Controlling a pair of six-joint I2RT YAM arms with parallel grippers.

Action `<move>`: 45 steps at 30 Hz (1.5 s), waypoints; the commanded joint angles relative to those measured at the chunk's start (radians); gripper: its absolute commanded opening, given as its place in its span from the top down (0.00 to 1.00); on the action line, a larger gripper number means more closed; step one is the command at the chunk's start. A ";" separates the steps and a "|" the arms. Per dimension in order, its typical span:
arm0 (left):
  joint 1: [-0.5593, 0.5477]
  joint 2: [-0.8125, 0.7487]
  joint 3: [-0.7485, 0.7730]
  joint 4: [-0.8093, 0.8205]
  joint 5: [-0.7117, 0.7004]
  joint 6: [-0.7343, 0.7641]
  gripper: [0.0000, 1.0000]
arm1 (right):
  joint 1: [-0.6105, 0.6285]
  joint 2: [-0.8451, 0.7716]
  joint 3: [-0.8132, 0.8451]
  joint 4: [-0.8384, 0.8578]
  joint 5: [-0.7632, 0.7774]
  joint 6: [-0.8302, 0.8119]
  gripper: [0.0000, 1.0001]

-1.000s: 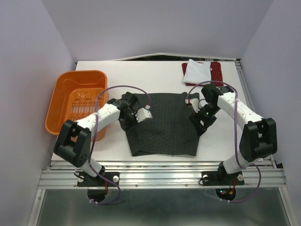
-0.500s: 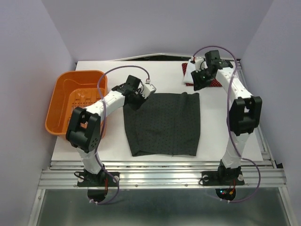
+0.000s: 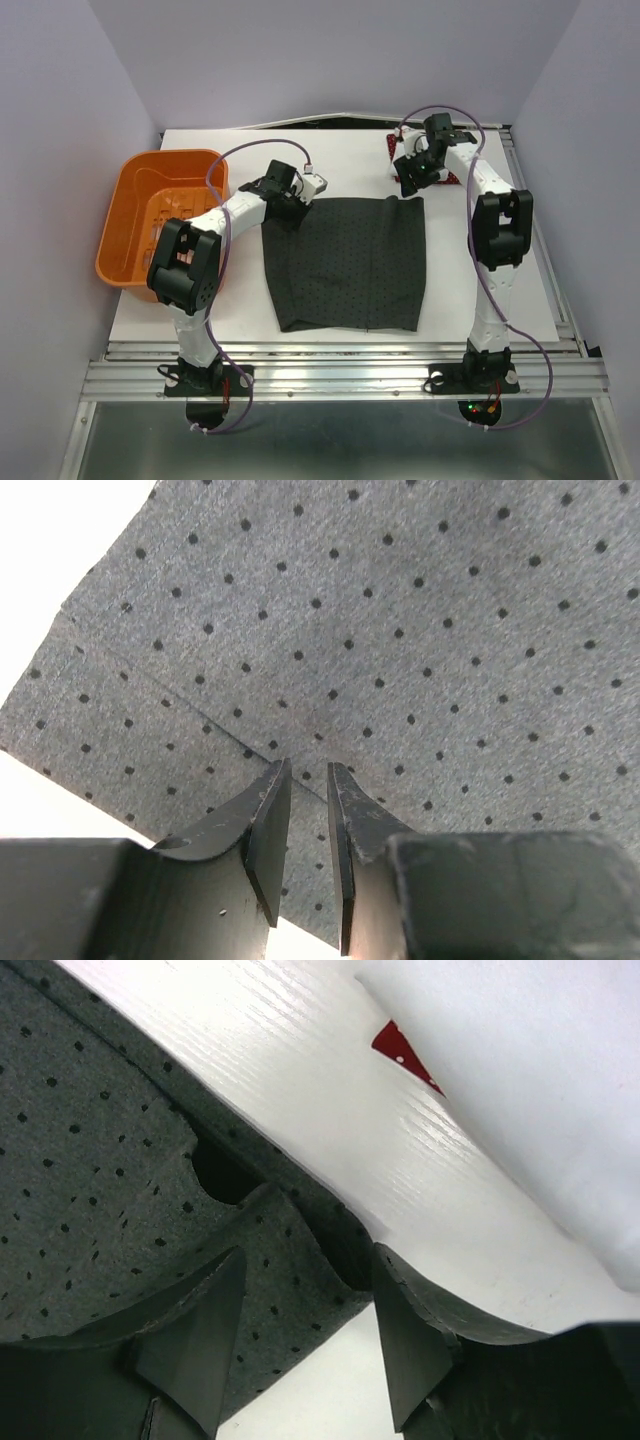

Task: Fold and stack the skirts
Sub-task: Flatten the skirt out

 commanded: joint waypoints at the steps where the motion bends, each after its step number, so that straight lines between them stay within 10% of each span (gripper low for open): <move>1: 0.005 -0.007 -0.016 0.029 0.017 -0.014 0.67 | 0.006 0.013 0.022 0.020 -0.043 -0.059 0.42; 11: 0.012 0.000 -0.016 0.029 0.016 -0.017 0.67 | 0.006 0.046 0.007 -0.069 -0.021 -0.143 0.50; 18: 0.022 0.011 -0.028 0.032 0.010 -0.023 0.67 | -0.003 0.023 -0.019 -0.085 0.050 -0.200 0.99; 22: 0.028 0.023 -0.025 0.029 -0.007 -0.034 0.67 | -0.038 0.003 -0.019 -0.083 0.084 -0.229 0.99; 32: 0.037 0.051 -0.007 0.023 -0.047 -0.045 0.68 | -0.109 -0.052 -0.131 -0.019 0.167 -0.275 0.99; 36: 0.037 0.063 0.015 0.017 -0.056 -0.045 0.68 | -0.109 -0.067 -0.149 0.038 0.197 -0.226 0.42; 45: 0.046 0.184 0.162 0.003 -0.107 -0.016 0.68 | -0.109 -0.200 -0.165 0.099 0.066 -0.165 0.43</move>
